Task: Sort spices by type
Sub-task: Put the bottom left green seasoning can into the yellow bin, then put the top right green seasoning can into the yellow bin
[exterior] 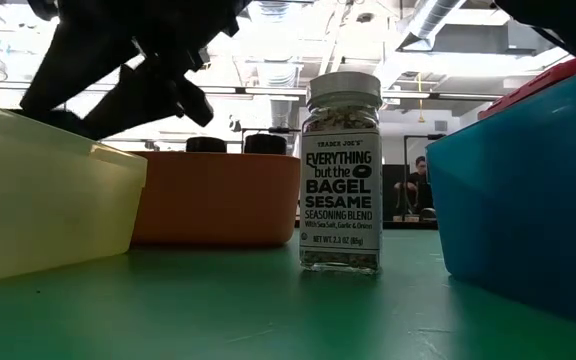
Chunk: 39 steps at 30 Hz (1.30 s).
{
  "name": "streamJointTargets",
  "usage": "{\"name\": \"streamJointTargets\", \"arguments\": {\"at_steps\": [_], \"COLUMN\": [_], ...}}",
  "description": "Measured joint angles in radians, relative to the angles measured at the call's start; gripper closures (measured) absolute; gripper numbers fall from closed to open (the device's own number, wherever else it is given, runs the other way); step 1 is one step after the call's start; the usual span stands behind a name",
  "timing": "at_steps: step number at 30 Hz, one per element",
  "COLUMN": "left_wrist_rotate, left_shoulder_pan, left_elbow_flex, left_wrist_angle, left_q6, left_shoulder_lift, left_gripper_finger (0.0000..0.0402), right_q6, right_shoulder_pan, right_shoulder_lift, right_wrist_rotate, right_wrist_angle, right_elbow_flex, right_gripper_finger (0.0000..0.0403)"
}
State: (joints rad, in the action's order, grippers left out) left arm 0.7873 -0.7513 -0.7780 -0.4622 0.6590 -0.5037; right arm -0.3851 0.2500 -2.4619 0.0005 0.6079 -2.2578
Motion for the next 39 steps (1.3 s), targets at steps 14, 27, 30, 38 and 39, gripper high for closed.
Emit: {"name": "streamJointTargets", "arguments": {"at_steps": [14, 27, 30, 38, 39], "left_wrist_rotate": [0.002, 0.029, 0.058, 0.083, 0.086], "left_shoulder_pan": [0.000, 0.000, 0.000, 0.000, 0.000], "left_elbow_flex": [0.000, 0.000, 0.000, 0.000, 0.000], "left_wrist_angle": [-0.003, -0.075, -0.132, -0.225, -0.229], "left_q6": [-0.027, -0.006, 0.048, 0.174, 0.179], "left_shoulder_lift": [0.001, 0.001, 0.001, 0.001, 0.001], "left_gripper_finger": [0.0107, 0.0107, 0.0107, 0.0107, 0.0107], "right_q6": [-0.014, 0.065, 0.079, 0.093, 0.101], "right_shoulder_pan": [-0.018, -0.096, -0.135, -0.295, -0.320], "right_shoulder_lift": [0.000, 0.137, 0.162, 0.219, 0.221], "right_wrist_rotate": [-0.056, 0.052, 0.113, 0.143, 0.152], "right_wrist_angle": [0.083, 0.314, 0.352, 0.503, 0.528], "right_elbow_flex": [-0.052, -0.085, -0.085, -0.085, -0.085], "right_gripper_finger": [0.0113, 0.0111, 0.0111, 0.0111, 0.0111]}}
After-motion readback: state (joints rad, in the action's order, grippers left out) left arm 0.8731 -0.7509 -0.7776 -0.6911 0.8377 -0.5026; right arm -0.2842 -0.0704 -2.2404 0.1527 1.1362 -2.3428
